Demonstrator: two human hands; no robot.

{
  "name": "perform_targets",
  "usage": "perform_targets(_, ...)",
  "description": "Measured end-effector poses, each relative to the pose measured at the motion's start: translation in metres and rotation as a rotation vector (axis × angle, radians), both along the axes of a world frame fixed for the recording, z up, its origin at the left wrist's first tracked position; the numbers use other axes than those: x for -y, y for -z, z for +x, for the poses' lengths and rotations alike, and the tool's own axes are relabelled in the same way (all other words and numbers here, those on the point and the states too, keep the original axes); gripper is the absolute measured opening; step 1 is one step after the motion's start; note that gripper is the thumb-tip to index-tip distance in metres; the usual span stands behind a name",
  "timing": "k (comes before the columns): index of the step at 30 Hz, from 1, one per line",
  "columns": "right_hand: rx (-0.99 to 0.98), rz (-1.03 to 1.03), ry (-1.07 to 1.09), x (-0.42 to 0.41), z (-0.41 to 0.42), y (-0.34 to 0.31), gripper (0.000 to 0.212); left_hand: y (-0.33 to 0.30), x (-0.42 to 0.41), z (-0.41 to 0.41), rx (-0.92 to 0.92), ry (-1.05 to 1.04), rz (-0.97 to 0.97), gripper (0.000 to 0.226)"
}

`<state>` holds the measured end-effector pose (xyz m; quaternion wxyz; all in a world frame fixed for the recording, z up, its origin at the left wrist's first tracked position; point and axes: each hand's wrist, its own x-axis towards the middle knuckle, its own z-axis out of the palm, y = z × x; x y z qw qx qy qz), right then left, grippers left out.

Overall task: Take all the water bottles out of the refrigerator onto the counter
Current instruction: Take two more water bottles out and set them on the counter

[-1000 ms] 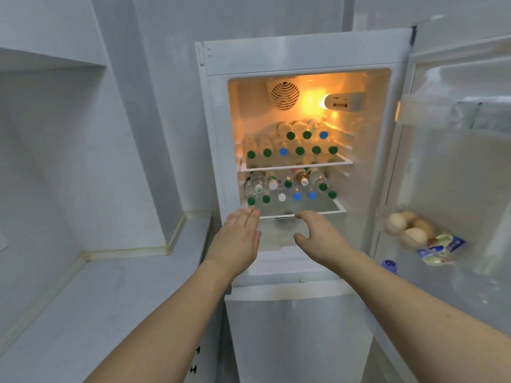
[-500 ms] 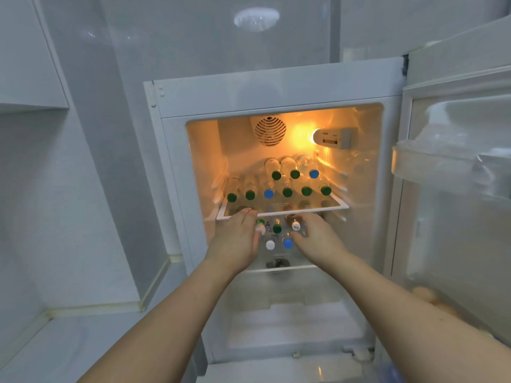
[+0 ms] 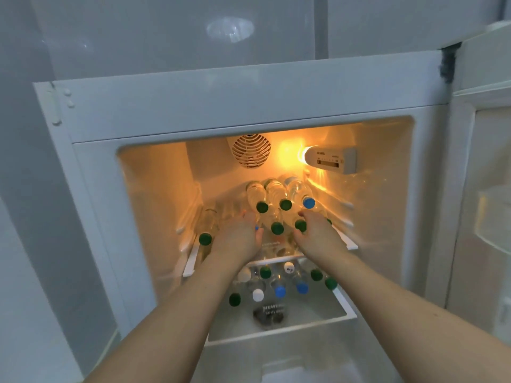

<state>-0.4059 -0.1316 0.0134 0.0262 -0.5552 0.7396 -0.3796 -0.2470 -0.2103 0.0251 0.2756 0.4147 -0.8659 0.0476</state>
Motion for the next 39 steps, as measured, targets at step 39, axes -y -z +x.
perform_targets(39, -0.642, -0.013, 0.275, 0.151, -0.036, 0.017, 0.03, 0.024, 0.13, -0.067, 0.04, -0.138, -0.227, 0.035)
